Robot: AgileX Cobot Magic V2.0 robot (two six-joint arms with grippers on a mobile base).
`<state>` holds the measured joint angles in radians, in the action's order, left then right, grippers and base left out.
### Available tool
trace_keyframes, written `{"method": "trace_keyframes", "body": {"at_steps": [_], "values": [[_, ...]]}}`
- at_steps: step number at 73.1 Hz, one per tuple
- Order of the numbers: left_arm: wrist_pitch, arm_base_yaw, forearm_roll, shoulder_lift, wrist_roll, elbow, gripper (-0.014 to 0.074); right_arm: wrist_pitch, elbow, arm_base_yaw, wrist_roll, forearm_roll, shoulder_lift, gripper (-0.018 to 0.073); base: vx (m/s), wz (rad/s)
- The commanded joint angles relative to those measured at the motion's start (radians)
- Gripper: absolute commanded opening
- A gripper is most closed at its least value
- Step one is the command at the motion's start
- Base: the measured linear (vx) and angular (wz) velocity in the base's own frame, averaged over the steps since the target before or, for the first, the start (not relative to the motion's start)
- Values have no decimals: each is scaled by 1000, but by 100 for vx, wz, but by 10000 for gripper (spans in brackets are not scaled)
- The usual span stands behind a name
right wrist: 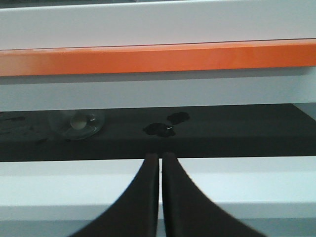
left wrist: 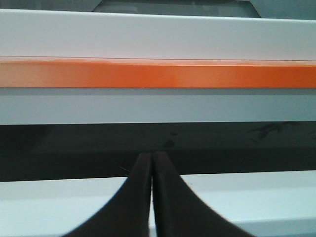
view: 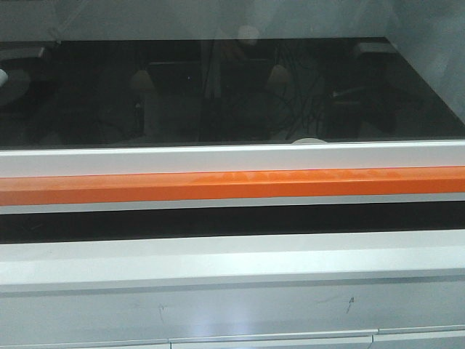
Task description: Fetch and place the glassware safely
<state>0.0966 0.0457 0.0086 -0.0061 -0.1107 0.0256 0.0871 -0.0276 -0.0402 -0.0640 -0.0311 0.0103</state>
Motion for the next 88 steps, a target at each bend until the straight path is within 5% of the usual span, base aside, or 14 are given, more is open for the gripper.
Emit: {"method": "trace_keyframes", "body": {"at_steps": [1, 79, 88], "values": [[-78, 0, -9, -18, -8, 31, -7, -77, -18, 1, 2, -7, 0, -6, 0, 0], [-78, 0, -9, -18, -8, 31, -7, -87, -17, 1, 2, -12, 0, -6, 0, 0], [-150, 0, 22, -18, 12, 28, -7, -132, -15, 1, -6, 1, 0, -6, 0, 0]]}}
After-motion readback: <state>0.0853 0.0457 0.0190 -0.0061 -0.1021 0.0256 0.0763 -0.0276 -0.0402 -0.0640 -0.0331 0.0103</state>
